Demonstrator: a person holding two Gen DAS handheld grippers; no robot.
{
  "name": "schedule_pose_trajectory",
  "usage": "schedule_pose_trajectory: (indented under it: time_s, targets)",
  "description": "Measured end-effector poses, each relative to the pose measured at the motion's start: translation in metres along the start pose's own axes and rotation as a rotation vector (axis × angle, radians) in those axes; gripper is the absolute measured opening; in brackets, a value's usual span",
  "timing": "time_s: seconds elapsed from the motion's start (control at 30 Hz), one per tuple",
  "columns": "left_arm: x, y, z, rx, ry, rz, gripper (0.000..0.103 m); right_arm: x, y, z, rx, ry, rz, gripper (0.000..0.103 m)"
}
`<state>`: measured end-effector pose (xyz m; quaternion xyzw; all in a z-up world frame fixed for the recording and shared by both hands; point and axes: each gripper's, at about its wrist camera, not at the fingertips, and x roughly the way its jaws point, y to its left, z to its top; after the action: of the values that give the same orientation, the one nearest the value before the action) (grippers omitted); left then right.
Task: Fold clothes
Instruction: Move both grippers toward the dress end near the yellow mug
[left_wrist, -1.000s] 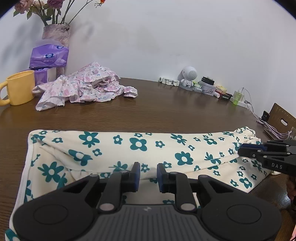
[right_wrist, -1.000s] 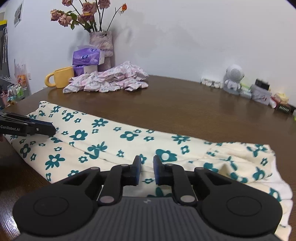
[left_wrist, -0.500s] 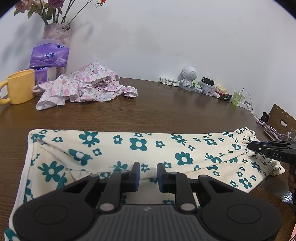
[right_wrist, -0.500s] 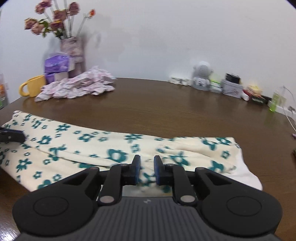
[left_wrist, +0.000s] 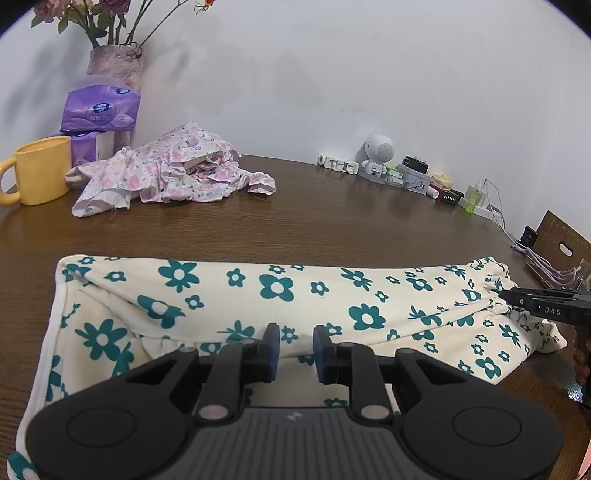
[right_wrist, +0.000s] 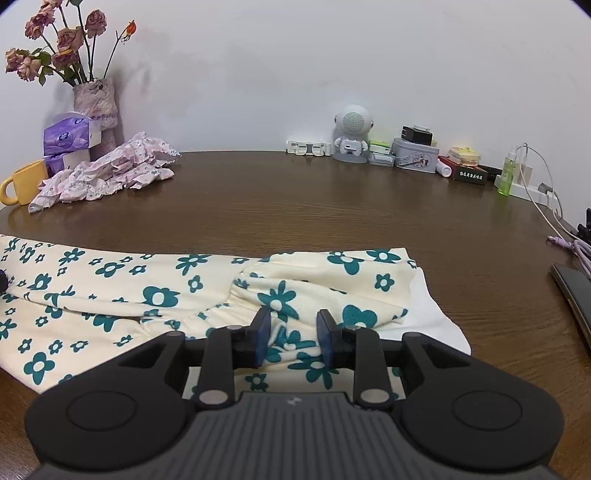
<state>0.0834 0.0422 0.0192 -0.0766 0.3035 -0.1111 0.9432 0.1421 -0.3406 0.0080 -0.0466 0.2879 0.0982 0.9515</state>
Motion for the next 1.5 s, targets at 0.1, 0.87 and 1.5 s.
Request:
schedule_pose_trajectory:
  time_s: [0.1,0.87,1.5]
  targets:
    - [-0.010,0.000,-0.002,-0.001,-0.021,0.012,0.019,-0.007,0.007,0.005,0.011,-0.026,0.020,0.026]
    - [-0.042,0.088,0.021,-0.073,-0.050,0.223,0.025,-0.006,0.164,0.033,-0.280,-0.075,0.353,0.026]
    - [-0.070,0.110,-0.009,-0.001,-0.036,0.096,0.021,0.028,0.321,0.055,-0.509,-0.017,0.582,0.027]
